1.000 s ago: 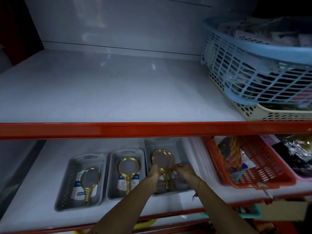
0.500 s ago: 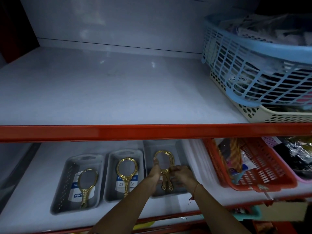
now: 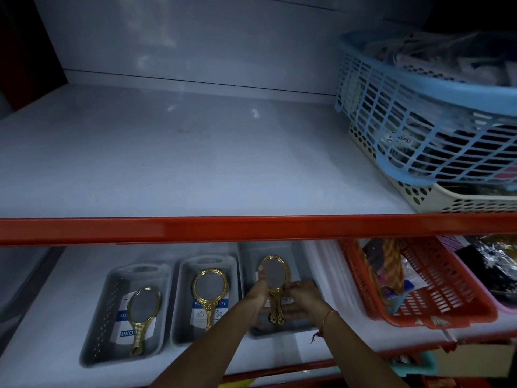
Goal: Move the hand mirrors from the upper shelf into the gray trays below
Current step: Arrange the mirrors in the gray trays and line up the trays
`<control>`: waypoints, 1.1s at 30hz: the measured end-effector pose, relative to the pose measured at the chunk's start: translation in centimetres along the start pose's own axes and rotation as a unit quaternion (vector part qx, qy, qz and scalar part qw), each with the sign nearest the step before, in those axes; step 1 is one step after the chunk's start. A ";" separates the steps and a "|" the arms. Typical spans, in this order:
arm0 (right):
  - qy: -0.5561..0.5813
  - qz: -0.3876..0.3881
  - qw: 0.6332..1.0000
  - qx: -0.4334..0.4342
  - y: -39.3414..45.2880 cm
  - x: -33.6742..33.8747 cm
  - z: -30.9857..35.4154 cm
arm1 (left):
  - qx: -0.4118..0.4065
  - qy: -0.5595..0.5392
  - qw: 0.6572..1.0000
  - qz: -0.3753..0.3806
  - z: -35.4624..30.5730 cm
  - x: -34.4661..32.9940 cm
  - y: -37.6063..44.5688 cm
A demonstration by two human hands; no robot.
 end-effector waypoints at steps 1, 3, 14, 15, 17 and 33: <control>0.008 0.000 1.000 0.002 -0.1 0.1 0.0 | -0.001 -0.001 1.000 0.002 -0.1 0.0 -0.1; 0.022 0.002 1.000 0.003 -0.3 0.2 0.1 | -0.001 0.000 1.000 0.004 -0.2 -0.1 -0.3; 0.023 0.028 0.999 -0.012 -1.3 0.0 0.5 | -0.010 0.009 1.000 0.010 -0.3 -0.3 -0.5; 0.020 0.033 0.999 -0.017 -1.4 -0.1 0.5 | -0.017 0.006 1.000 0.010 -0.4 -0.3 -0.5; 0.021 0.038 0.999 -0.025 -1.5 -0.2 0.4 | -0.028 0.016 0.999 0.011 -0.4 -0.3 -0.1; 0.023 0.035 0.998 -0.039 -0.5 0.3 -0.1 | -0.043 -0.012 0.999 0.014 -0.5 -0.1 1.1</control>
Point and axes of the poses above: each hand's wrist, its own y-axis towards the middle knuckle, its own x-axis out of the back of the hand, z = x × y, the point moved 5 cm from there along y, towards the middle knuckle, and after that the axes turned 7 degrees about -y, right-handed, at the moved point
